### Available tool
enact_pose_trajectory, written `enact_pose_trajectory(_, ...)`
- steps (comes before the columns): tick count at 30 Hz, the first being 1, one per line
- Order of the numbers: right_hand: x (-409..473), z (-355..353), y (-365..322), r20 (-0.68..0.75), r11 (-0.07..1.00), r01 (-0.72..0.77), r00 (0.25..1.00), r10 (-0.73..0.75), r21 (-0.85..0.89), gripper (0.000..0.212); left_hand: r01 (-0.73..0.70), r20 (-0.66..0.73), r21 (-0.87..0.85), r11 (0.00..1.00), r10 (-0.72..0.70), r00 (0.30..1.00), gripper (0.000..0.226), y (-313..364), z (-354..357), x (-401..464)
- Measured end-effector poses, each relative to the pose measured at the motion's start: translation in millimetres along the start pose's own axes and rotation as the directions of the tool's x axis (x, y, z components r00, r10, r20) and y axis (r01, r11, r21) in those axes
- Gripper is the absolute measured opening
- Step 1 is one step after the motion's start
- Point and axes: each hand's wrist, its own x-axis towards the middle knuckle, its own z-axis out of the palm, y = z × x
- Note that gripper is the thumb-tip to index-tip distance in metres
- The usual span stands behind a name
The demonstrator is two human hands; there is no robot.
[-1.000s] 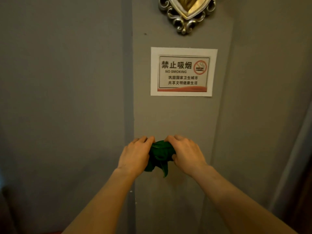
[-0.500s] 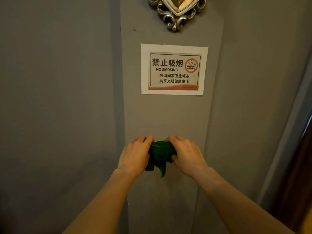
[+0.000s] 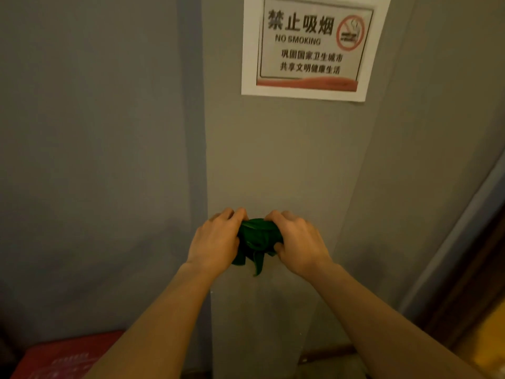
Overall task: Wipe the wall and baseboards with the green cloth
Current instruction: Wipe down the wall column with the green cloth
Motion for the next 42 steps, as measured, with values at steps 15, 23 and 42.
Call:
enact_pose_trajectory(15,-23,120,118,0.140,0.997,0.034,0.989,-0.044,0.074,0.046,0.126,0.184,0.069,0.990,-0.136,0.973,0.035,23,156,-8)
enact_pose_trajectory(23,-55,237,166,0.201,0.996,0.039,0.978,-0.055,0.086,0.049,0.158,0.235,0.045,0.986,-0.164,0.958,0.035,2,279,-51)
enact_pose_trajectory(42,-189,608,236,0.241,0.987,-0.023,0.970,-0.016,0.156,0.053,0.141,0.292,-0.002,0.990,-0.134,0.947,0.038,-97,617,-235)
